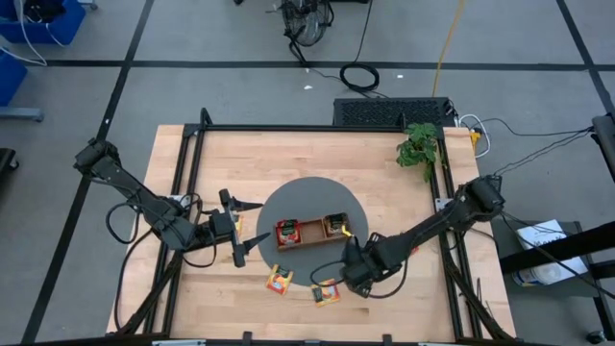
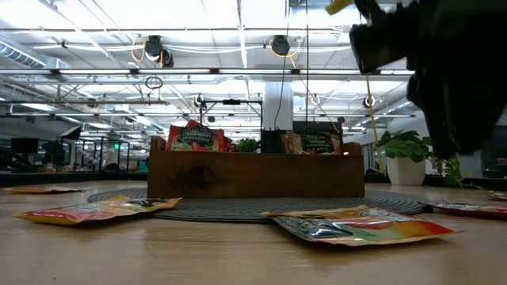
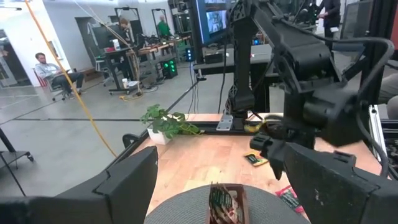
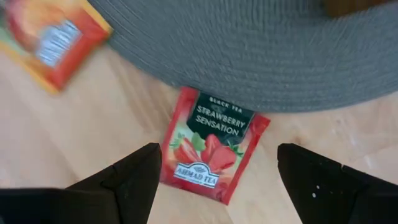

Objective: Pick & Place Tea
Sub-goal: Put the red tea bag into the left section of the wooden organizer

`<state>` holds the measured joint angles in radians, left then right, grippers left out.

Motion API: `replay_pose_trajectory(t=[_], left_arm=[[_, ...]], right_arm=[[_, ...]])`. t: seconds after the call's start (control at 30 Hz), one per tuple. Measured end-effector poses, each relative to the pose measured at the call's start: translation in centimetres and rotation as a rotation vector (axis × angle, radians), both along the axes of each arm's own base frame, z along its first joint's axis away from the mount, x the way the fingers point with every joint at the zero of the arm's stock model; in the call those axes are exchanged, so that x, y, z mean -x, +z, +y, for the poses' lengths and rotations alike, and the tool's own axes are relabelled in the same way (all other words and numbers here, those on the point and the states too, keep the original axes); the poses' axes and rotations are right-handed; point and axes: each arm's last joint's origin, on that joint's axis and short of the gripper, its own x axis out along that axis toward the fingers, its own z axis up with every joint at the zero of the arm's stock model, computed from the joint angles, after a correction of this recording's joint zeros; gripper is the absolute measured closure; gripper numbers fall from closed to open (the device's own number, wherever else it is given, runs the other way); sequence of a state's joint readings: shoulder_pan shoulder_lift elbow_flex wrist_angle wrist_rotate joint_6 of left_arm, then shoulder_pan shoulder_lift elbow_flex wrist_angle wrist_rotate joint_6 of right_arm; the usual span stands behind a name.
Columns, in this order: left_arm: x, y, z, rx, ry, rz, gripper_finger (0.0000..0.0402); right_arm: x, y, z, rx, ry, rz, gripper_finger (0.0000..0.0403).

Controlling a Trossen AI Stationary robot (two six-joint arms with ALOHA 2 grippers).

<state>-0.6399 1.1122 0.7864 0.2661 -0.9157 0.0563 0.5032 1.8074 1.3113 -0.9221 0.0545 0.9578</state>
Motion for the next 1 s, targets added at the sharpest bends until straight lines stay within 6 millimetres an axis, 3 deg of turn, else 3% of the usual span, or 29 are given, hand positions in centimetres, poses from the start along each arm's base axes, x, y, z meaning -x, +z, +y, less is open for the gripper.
replay_pose_trajectory(t=[0.3, 0.7, 0.83, 1.0], left_arm=[[0.0, 0.0, 0.0, 0.001, 0.0, 0.0, 0.0062], [0.0, 0.0, 0.0, 0.001, 0.0, 0.0, 0.0062], [0.0, 0.0, 0.0, 0.001, 0.0, 0.0, 0.0062], [0.0, 0.0, 0.0, 0.001, 0.0, 0.0, 0.0062]], right_arm=[[-0.6, -3.8, 0.4, 0.029, -0.046, 0.123, 0.0106], [-1.0, -4.8, 1.4, -0.063, -0.086, 0.138, 0.0114], [-1.0, -4.9, 1.6, -0.079, -0.068, 0.138, 0.0157], [-1.0, -4.9, 1.6, -0.089, -0.044, 0.145, 0.0252]])
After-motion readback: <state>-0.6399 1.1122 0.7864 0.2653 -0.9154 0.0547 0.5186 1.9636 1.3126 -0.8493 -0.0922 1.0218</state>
